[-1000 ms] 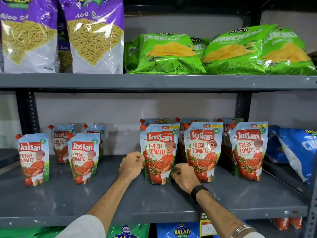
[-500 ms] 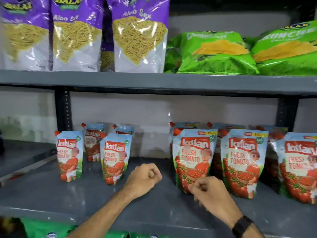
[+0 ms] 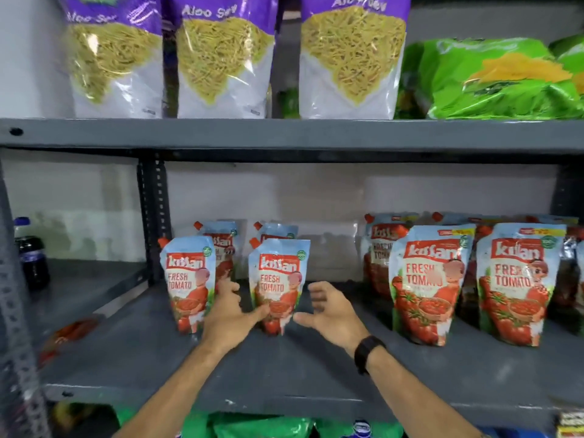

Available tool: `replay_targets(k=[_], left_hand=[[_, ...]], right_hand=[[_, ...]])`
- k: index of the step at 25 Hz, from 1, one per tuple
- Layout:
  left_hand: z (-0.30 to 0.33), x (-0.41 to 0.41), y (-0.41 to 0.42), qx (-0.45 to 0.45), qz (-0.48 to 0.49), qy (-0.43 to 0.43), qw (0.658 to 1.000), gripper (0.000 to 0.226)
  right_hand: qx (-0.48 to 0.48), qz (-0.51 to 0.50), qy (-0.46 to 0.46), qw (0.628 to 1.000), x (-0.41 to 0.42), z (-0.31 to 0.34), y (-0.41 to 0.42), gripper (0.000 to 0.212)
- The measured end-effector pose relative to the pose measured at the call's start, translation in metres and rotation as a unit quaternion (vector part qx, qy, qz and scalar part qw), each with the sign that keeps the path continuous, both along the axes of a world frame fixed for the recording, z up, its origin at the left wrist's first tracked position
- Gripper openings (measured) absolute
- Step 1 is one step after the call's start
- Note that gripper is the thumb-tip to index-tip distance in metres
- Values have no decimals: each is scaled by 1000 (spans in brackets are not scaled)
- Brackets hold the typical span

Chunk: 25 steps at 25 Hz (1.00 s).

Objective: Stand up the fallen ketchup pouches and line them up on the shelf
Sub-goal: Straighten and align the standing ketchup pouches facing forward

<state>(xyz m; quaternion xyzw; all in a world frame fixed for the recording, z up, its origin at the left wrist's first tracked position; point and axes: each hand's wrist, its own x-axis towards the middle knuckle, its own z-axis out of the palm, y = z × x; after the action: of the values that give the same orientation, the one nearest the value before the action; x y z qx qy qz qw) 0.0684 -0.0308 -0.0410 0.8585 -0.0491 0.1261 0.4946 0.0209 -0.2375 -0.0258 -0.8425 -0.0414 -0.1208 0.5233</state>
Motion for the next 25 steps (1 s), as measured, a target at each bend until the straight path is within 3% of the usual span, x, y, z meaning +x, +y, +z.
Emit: replay_targets(k=[2,4,8,25], left_hand=[[-4,11,2,-36,-85,54,994,81],[-5,19,7,-49,-121,64,989,68],[-5,27,9,-18,-128,42,991,39],[-11,19,34,-11,-126,16,992,41]], right_hand=[[17,-16,16,1000,15,-1,21,56],[44,-50,25,998,25,-4,35,52],[78,-80,26,993,30,-11,42,46],[72,-75,35,994,32,-18,61,50]])
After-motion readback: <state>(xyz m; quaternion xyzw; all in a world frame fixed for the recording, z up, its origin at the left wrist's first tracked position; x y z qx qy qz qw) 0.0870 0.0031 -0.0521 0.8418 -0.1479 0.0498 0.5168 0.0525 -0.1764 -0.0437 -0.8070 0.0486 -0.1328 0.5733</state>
